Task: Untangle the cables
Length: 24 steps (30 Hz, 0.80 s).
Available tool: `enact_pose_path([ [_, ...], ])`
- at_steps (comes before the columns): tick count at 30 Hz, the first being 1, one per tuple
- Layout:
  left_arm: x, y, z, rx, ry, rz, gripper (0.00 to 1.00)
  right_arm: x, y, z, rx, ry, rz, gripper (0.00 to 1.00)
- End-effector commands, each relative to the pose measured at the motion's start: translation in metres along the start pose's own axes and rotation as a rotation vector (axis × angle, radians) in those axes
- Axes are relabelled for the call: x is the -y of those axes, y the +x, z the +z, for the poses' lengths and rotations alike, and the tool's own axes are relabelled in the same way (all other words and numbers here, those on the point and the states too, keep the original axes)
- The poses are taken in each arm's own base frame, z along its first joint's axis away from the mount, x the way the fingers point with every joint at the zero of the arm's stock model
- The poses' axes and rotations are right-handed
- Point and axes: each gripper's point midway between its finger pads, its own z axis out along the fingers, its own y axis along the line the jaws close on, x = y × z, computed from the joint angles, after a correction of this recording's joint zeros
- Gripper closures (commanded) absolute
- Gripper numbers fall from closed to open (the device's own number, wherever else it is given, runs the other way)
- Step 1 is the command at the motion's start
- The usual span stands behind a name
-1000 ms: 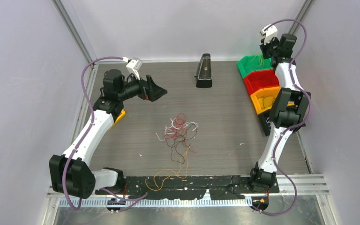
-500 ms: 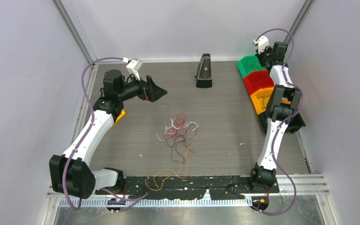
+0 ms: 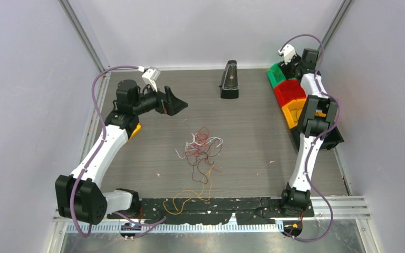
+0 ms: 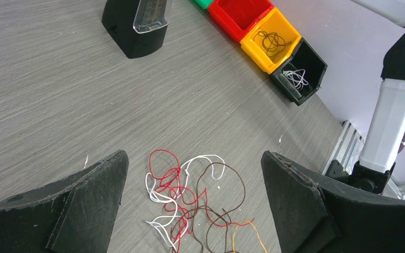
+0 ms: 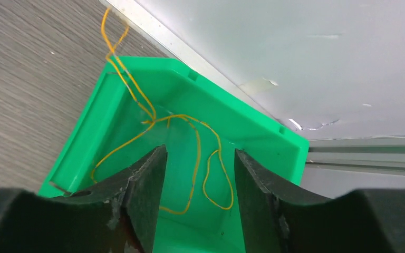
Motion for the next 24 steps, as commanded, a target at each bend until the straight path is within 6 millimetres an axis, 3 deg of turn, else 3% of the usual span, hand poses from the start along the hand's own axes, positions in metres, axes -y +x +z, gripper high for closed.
enact_pose_path([
  [1,0.008,-0.015,-0.008,0.060,0.011,0.038,0.00,0.032,-0.076,-0.051,0.134,0.045,-0.009,0.41],
  [7,0.009,-0.011,-0.011,0.060,0.012,0.040,0.01,0.032,-0.099,-0.080,0.159,0.021,0.031,0.25],
  [10,0.009,-0.008,-0.012,0.058,0.011,0.041,0.01,0.032,-0.112,-0.089,0.180,0.001,0.060,0.25],
  [11,0.009,-0.007,-0.012,0.056,0.012,0.039,0.00,0.024,-0.111,-0.089,0.165,-0.035,0.091,0.29],
  [14,0.009,-0.005,-0.010,0.047,0.022,0.035,0.00,0.004,-0.122,-0.074,0.128,-0.092,0.102,0.35],
  [20,0.009,-0.009,-0.010,0.044,0.022,0.049,0.00,-0.047,-0.100,-0.023,-0.085,-0.083,-0.068,0.36],
  [24,0.009,-0.008,-0.014,0.043,0.010,0.056,0.01,-0.052,-0.083,0.001,-0.153,-0.021,-0.128,0.37],
])
